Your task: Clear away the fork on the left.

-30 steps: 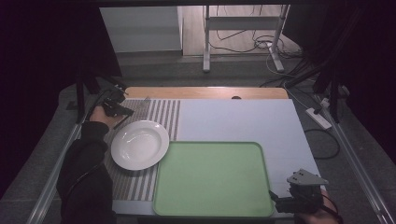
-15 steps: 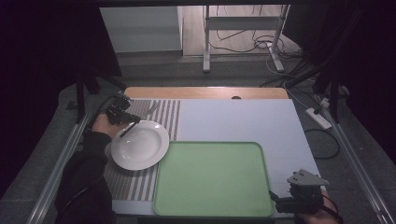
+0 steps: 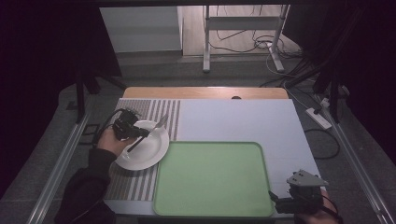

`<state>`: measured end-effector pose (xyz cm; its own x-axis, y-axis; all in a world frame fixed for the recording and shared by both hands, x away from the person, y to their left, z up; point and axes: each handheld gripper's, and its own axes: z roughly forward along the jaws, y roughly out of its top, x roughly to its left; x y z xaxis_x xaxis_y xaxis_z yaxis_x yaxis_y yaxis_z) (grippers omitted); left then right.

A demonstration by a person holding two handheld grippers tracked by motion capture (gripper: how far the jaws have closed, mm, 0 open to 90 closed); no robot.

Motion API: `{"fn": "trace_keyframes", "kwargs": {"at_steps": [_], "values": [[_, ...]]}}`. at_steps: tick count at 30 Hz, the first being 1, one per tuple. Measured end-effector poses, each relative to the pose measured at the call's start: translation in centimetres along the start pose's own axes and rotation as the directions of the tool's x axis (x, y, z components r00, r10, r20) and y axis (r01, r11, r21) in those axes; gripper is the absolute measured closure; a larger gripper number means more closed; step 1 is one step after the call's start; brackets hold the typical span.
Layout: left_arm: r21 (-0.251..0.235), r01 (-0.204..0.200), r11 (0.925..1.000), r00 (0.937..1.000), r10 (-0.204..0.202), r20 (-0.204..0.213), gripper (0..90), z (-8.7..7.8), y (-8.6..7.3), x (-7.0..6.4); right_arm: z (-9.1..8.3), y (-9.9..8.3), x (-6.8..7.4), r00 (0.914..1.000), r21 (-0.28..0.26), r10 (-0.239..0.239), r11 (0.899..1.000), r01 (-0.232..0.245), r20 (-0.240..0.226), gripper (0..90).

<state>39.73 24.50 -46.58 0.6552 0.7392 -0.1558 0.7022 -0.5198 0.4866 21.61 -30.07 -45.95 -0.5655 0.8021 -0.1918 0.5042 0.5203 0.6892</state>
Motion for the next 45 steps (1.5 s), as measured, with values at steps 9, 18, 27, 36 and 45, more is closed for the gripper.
{"fn": "trace_keyframes", "kwargs": {"at_steps": [9,18,27,36,45], "values": [[-0.001,-0.013,0.9999,0.9999,0.013,0.006,84.9,-0.1,-1.2,-3.4,-0.2,-0.1,0.0,0.9999,-0.013,-0.011,1.0,0.011,-0.005,0.0],[0.013,-0.045,0.9989,0.9983,0.044,0.038,84.9,0.9,-1.8,-8.0,-0.2,-0.1,0.1,0.9997,-0.013,-0.025,1.0,0.025,-0.008,0.0],[0.048,-0.065,0.9967,0.994,0.061,0.091,84.8,3.3,-1.6,-12.9,-0.2,-0.1,0.2,0.9995,-0.017,-0.03,0.999,0.03,-0.01,0.0],[0.068,-0.035,0.9971,0.9947,0.029,0.099,84.8,5.4,-1.7,-15.5,-0.2,-0.1,0.2,0.9994,-0.016,-0.031,0.999,0.031,-0.015,0.0],[0.112,-0.047,0.9926,0.9962,0.039,0.078,83.3,6.8,-2.0,-16.2,-0.2,-0.1,0.1,0.9995,-0.023,-0.027,0.999,0.027,-0.018,0.0]]}}
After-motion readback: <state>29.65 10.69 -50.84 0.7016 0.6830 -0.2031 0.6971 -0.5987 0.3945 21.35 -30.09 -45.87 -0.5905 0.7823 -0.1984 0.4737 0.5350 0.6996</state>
